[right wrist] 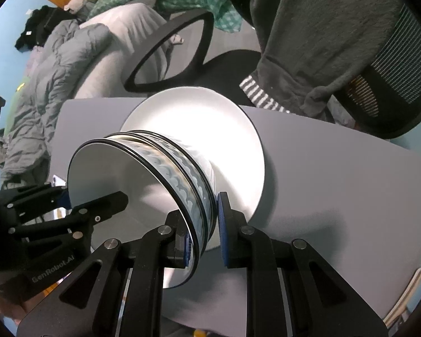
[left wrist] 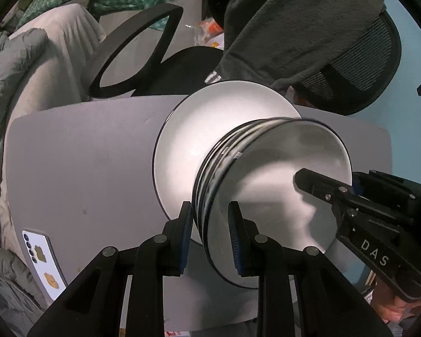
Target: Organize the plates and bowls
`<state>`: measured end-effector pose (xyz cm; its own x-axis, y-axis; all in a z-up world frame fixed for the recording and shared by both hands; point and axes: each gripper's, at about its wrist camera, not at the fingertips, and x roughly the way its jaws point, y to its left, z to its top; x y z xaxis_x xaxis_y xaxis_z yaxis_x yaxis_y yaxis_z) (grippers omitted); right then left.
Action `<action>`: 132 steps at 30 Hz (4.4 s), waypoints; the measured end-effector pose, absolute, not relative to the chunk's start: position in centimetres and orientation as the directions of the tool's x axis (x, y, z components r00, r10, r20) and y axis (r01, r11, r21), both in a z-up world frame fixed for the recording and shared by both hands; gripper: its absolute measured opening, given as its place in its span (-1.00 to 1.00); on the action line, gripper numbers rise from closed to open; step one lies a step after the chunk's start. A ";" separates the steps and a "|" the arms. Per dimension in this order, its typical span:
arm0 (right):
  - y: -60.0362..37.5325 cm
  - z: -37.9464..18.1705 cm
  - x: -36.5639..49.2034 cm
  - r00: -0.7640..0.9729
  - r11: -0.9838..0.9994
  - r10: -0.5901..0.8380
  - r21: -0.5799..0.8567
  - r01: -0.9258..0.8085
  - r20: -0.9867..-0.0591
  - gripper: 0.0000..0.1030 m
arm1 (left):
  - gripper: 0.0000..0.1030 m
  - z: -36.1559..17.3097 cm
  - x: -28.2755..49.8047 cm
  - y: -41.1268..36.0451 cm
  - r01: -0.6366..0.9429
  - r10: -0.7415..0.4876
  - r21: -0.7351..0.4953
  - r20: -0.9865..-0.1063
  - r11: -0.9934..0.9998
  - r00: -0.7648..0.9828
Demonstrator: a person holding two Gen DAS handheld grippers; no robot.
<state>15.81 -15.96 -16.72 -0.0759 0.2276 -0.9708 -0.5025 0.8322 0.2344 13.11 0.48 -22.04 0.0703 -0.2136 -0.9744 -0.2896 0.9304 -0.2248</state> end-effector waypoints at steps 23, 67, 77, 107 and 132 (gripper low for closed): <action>-15.1 -16.0 16.2 0.017 0.842 0.158 0.126 -0.524 -0.987 -0.09 | -0.08 -20.0 11.8 0.9 -0.274 -0.057 -0.101 -0.985 0.956 0.165; -21.2 6.0 5.7 0.445 0.867 0.259 0.003 -0.499 -0.857 0.24 | 0.70 2.3 -0.5 -1.2 -0.327 0.093 -0.099 -0.847 0.940 0.523; -20.6 5.9 5.3 0.437 0.856 0.261 -0.002 -0.516 -0.861 0.24 | 0.70 2.3 -0.7 -1.7 -0.311 0.083 -0.097 -0.851 0.945 0.518; -21.5 5.5 5.6 0.430 0.867 0.255 0.008 -0.497 -0.866 0.24 | 0.70 2.1 -1.4 -1.6 -0.319 0.087 -0.094 -0.857 0.943 0.508; -21.9 5.4 6.2 0.431 0.872 0.247 0.006 -0.489 -0.868 0.24 | 0.70 2.0 -0.8 -1.2 -0.302 0.084 -0.084 -0.860 0.949 0.504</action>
